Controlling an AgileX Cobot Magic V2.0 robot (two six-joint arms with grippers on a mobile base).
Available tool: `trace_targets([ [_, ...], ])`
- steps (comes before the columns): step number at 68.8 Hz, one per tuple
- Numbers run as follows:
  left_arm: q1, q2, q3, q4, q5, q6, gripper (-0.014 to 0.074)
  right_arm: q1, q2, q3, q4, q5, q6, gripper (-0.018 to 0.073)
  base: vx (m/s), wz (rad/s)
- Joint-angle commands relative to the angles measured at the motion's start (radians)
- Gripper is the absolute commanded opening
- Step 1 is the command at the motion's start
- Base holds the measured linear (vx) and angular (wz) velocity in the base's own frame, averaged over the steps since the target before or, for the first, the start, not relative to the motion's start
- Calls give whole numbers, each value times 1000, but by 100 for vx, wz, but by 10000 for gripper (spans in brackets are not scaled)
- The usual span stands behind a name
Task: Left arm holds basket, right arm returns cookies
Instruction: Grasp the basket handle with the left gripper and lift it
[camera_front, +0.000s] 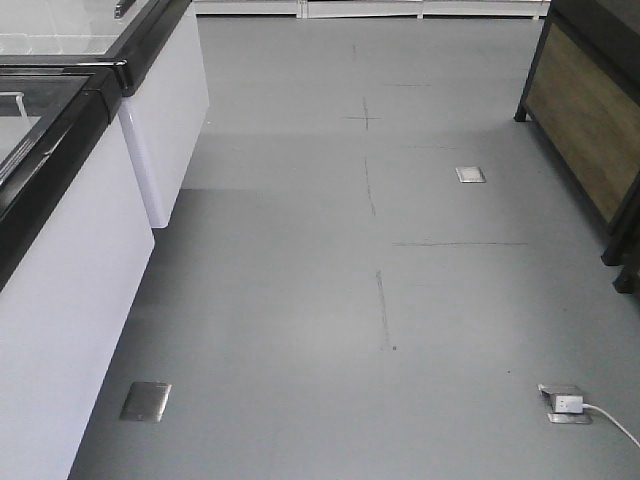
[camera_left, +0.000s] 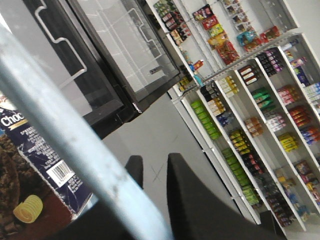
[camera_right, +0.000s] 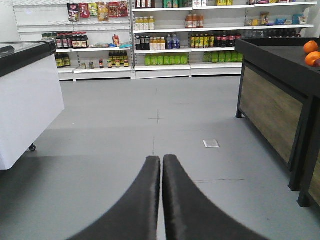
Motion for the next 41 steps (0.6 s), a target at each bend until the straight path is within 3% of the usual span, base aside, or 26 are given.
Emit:
trace_targets([
  [1, -21, -74, -46, -101, -51, 127, -6, -6, -12, 3, 0, -72, -8, -3, 0, 0],
  [14, -47, -98, -46, -312, 90, 346, -6, -6, -12, 3, 0, -72, -8, -3, 0, 0],
  [27, -52, -111, -43, -555, 337, 546, -6, -6, -12, 3, 0, -72, -8, -3, 0, 0],
  [33, -65, -113, -43, -617, 455, 589, -6, -6, -12, 3, 0, -72, -8, -3, 0, 0],
  [41, -109, -129, -43, -634, 526, 613, -6, -6, -12, 3, 0, -72, -8, -3, 0, 0],
])
